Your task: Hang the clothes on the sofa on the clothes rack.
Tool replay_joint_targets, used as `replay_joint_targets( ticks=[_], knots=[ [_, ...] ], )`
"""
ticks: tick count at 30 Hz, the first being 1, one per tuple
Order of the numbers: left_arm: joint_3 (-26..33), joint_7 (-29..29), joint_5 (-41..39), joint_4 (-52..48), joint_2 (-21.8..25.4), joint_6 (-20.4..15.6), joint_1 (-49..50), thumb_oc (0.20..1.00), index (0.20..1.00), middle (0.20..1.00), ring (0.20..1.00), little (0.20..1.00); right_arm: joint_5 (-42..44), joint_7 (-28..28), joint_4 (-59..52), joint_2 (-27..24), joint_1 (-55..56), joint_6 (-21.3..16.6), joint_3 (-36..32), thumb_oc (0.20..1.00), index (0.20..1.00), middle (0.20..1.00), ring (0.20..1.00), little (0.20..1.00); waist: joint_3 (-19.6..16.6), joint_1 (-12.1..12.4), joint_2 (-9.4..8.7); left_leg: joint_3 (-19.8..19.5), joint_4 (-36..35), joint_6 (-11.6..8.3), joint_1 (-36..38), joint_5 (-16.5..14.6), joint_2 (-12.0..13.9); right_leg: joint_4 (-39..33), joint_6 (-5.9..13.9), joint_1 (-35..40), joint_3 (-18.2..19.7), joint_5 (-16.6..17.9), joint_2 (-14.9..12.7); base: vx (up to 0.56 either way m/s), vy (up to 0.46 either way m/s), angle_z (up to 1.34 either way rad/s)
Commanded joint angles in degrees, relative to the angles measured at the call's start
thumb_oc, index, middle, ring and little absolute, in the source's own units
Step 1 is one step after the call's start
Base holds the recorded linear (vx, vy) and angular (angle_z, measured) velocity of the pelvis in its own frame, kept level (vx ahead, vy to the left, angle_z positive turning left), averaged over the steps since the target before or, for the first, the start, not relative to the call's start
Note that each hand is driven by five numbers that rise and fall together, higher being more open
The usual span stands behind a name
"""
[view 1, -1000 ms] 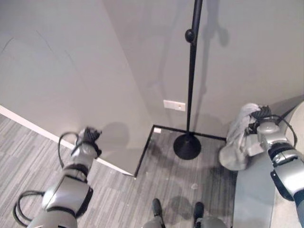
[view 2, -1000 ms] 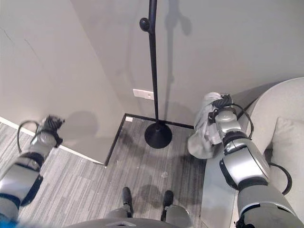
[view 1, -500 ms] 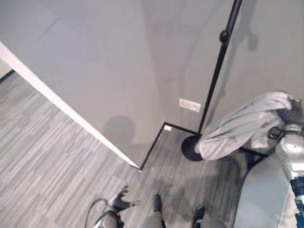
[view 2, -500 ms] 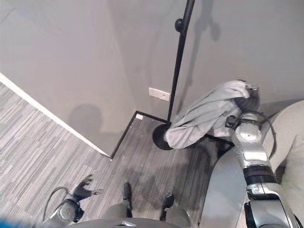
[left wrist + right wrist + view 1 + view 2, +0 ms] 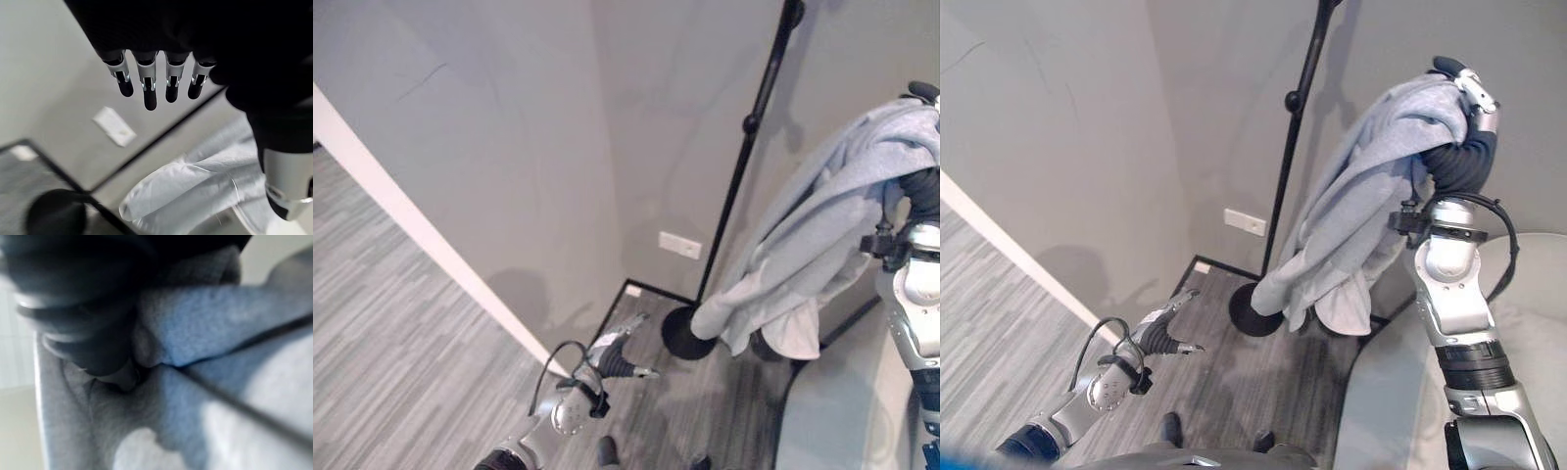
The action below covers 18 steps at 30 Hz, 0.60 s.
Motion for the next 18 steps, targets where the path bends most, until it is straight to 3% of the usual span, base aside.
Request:
replay_joint_targets(
  ticks=[1, 9, 18],
  knots=[
    [-1.19, 2.47, 2.17, 0.12, -1.77, -2.85, -1.54, 1.0, 1.0, 1.0, 1.0, 1.0, 4.01, 1.63, -3.87, -1.7, -5.08, -5.19, -0.07, 0.2, 0.2, 0.2, 0.2, 0.2, -4.04, -0.28, -0.13, 1.87, 0.66, -2.14, 4.47, -7.06, 4.88, 2.93, 3.58, -4.57, 2.67, -4.7, -3.5, -0.02, -0.005, -0.38],
    [-4.36, 2.65, -0.93, 2.24, -8.18, -3.2, -5.04, 1.0, 1.0, 1.0, 1.0, 1.0, 8.35, 3.79, -7.54, -2.45, -9.91, -5.88, 4.7, 0.2, 0.2, 0.2, 0.2, 0.2, -6.07, -1.96, -1.98, 4.74, 0.66, -2.33, 6.43, -7.49, 5.87, 2.59, 3.67, -4.25, 5.33, -4.22, -2.46, -0.01, -0.014, -0.27],
    [-10.07, 5.78, -2.38, 13.92, -18.47, -1.61, -12.25, 1.0, 1.0, 1.0, 1.0, 1.0, 14.65, 4.04, -11.1, 0.6, -15.42, -9.04, 8.39, 0.2, 0.2, 0.2, 0.2, 0.2, -7.94, -3.47, -3.79, 7.19, 0.66, -2.61, 7.73, -7.6, 6.8, 2.26, 3.5, -4.2, 7.24, -3.87, -1.44, -0.02, -0.025, -0.17]
  ],
)
